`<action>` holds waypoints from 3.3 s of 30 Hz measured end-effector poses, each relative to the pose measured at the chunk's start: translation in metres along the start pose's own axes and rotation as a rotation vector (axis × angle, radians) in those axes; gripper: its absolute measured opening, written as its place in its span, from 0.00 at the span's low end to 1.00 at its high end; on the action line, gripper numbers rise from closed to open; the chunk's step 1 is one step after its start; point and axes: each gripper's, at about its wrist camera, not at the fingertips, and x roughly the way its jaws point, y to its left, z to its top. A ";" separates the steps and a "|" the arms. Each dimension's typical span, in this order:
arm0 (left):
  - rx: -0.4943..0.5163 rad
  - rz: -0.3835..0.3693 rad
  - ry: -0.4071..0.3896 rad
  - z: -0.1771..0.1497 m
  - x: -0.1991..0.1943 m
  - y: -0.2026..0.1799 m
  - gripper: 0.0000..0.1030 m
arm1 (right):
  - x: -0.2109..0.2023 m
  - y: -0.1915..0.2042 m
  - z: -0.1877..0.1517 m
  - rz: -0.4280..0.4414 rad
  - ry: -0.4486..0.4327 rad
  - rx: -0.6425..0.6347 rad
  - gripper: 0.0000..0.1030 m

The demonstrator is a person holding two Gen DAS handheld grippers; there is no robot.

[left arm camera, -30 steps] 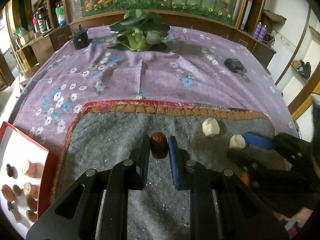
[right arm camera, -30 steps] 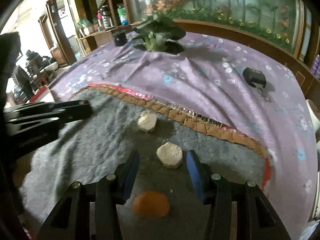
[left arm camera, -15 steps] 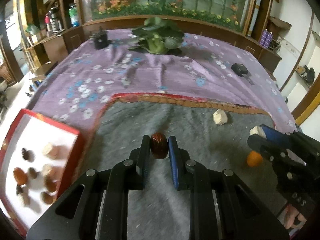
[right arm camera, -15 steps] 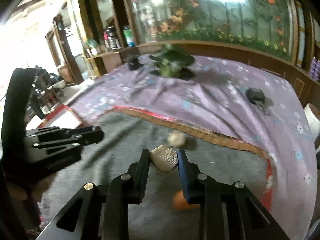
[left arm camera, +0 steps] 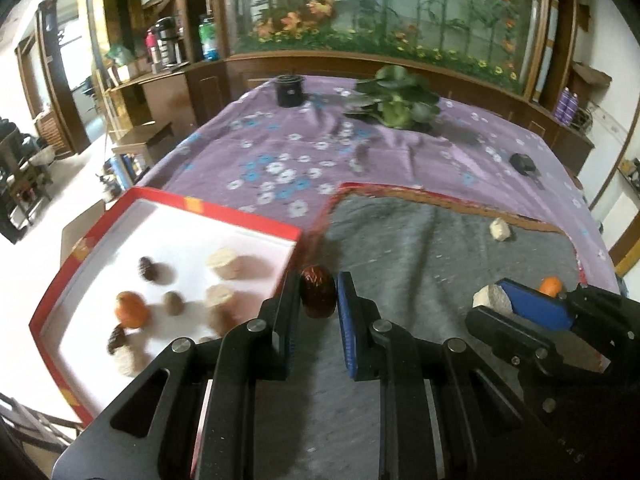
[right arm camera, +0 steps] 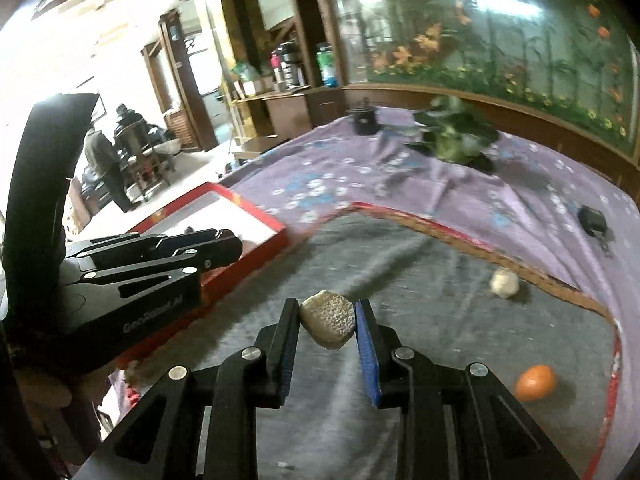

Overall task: Organize fruits
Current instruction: 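Carry the date and cake into the white tray and open both tools, then move both empty tools back over the felt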

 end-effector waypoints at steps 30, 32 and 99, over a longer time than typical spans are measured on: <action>-0.230 0.135 0.041 -0.049 -0.017 0.146 0.17 | 0.085 0.122 0.031 0.202 0.107 -0.172 0.26; -0.240 0.133 0.051 -0.052 -0.013 0.149 0.17 | 0.094 0.130 0.030 0.214 0.122 -0.185 0.26; 0.038 -0.147 0.058 0.000 0.025 -0.084 0.57 | -0.074 -0.102 -0.061 -0.255 -0.020 0.187 0.49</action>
